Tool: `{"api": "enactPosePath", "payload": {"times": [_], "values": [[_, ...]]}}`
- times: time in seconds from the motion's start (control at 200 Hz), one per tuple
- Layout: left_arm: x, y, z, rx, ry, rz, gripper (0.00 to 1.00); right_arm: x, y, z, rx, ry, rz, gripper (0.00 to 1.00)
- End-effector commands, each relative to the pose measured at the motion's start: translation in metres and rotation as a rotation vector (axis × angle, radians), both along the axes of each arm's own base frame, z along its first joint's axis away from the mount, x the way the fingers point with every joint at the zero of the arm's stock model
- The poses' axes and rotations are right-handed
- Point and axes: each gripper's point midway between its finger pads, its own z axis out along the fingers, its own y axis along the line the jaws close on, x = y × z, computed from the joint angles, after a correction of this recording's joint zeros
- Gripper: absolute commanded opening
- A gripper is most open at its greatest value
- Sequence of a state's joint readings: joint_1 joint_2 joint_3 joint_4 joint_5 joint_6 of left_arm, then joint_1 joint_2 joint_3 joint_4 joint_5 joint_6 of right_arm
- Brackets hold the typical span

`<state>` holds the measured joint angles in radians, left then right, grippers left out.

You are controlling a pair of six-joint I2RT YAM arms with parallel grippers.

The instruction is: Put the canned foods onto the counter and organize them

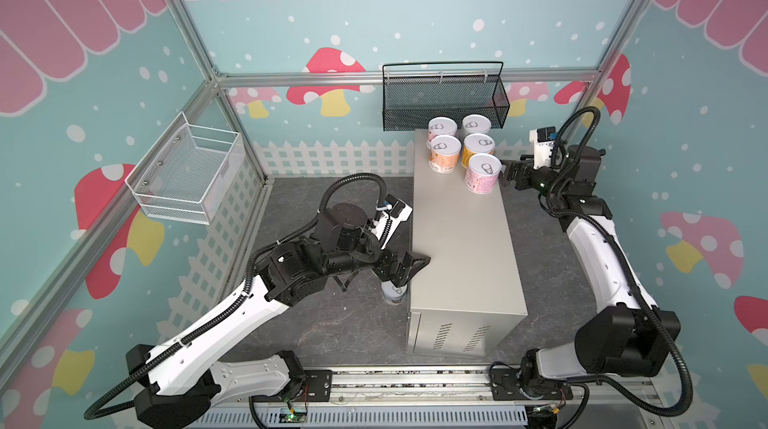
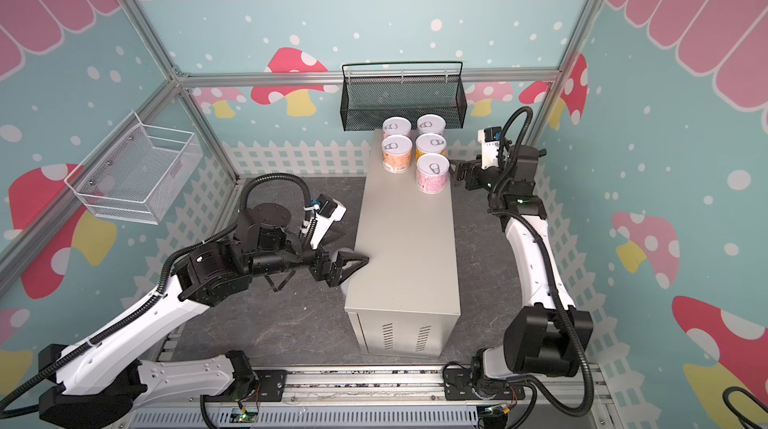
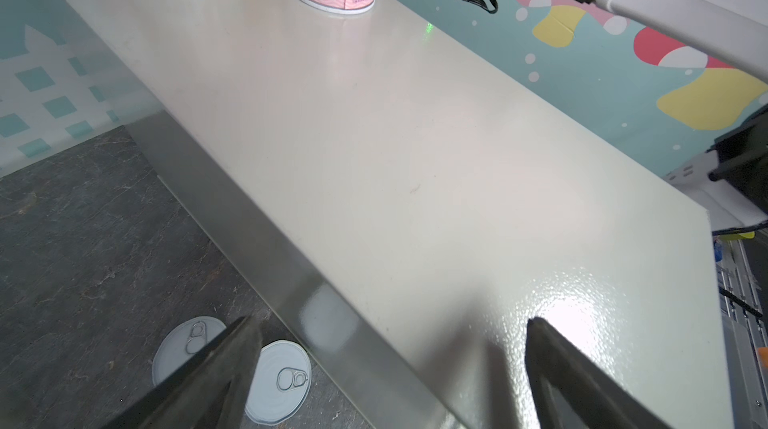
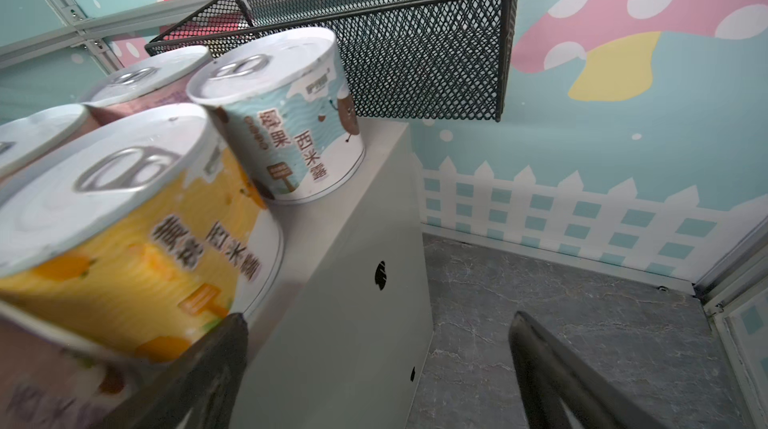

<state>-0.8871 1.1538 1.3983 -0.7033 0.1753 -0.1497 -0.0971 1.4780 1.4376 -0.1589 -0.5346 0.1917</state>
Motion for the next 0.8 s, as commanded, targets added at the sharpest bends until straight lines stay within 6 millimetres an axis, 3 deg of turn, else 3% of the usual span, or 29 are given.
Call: {"api": "enactPosePath", "payload": {"times": [0.0,0.38,0.795], "values": [[-0.003,0.004,-0.001,0.010,-0.016,-0.002,0.99,0.015,-0.002,0.009,-0.014,-0.014,-0.007,0.99],[0.000,0.002,-0.001,0.029,-0.025,-0.004,0.99,0.066,-0.005,0.005,-0.021,-0.017,0.003,0.99],[0.002,-0.004,-0.001,0.046,-0.025,-0.021,0.99,0.091,0.005,-0.010,0.005,0.005,0.072,1.00]]}}
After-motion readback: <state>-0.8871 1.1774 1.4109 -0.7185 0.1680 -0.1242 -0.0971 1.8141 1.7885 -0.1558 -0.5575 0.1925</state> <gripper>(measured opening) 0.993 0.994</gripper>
